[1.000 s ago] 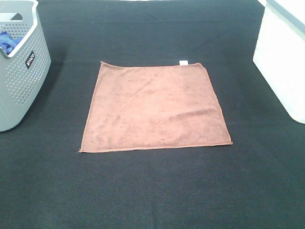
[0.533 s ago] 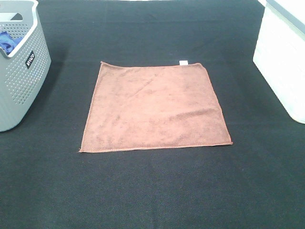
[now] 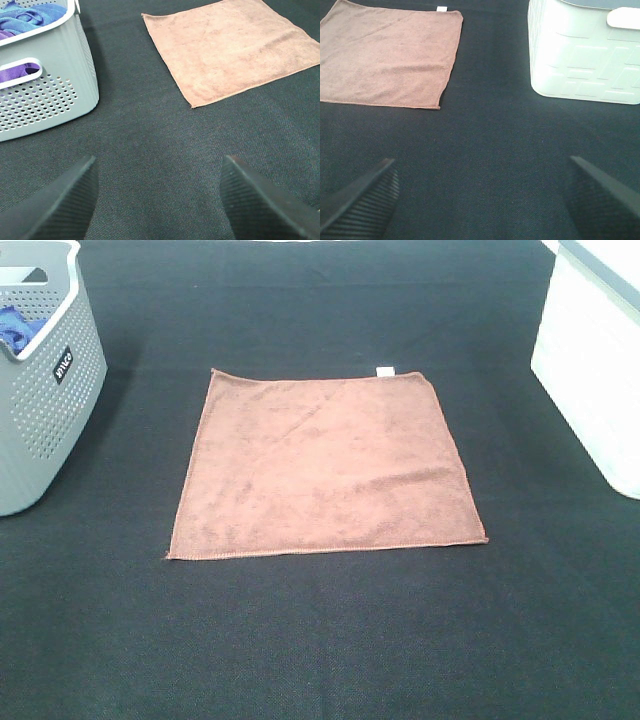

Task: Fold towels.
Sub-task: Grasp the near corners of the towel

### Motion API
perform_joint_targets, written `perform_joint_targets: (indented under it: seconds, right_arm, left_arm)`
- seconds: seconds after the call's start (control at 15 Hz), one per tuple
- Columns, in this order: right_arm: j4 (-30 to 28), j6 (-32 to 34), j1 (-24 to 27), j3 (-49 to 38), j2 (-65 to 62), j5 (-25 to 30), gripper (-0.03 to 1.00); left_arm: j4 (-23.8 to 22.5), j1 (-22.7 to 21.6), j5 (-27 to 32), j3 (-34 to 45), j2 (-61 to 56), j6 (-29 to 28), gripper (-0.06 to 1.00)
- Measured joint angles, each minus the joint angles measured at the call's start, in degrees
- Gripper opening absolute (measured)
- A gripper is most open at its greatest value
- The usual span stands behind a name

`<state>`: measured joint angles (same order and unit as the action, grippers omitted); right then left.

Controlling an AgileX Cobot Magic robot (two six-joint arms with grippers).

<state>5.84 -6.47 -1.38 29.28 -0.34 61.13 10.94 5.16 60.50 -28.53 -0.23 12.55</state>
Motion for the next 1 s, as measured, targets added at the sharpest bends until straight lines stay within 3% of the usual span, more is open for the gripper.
perform_joint_targets:
  seconds: [0.53, 0.67, 0.73, 1.0]
  right_arm:
    - [-0.57, 0.4, 0.0, 0.06, 0.69, -0.46, 0.84]
    - [-0.8, 0.69, 0.0, 1.55, 5.73, -5.27, 0.84]
    - [-0.8, 0.69, 0.0, 1.55, 5.73, -5.27, 0.84]
    - [-0.86, 0.69, 0.0, 5.79, 21.66, -14.44, 0.84]
  left_arm:
    - [0.0, 0.0, -0.23, -0.34, 0.0, 0.0, 0.66]
    - [-0.4, 0.0, -7.39, -0.97, -0.06, 0.0, 0.66]
    - [-0.4, 0.0, -7.39, -0.97, -0.06, 0.0, 0.66]
    - [-0.46, 0.0, -26.3, -1.03, 1.89, 0.0, 0.66]
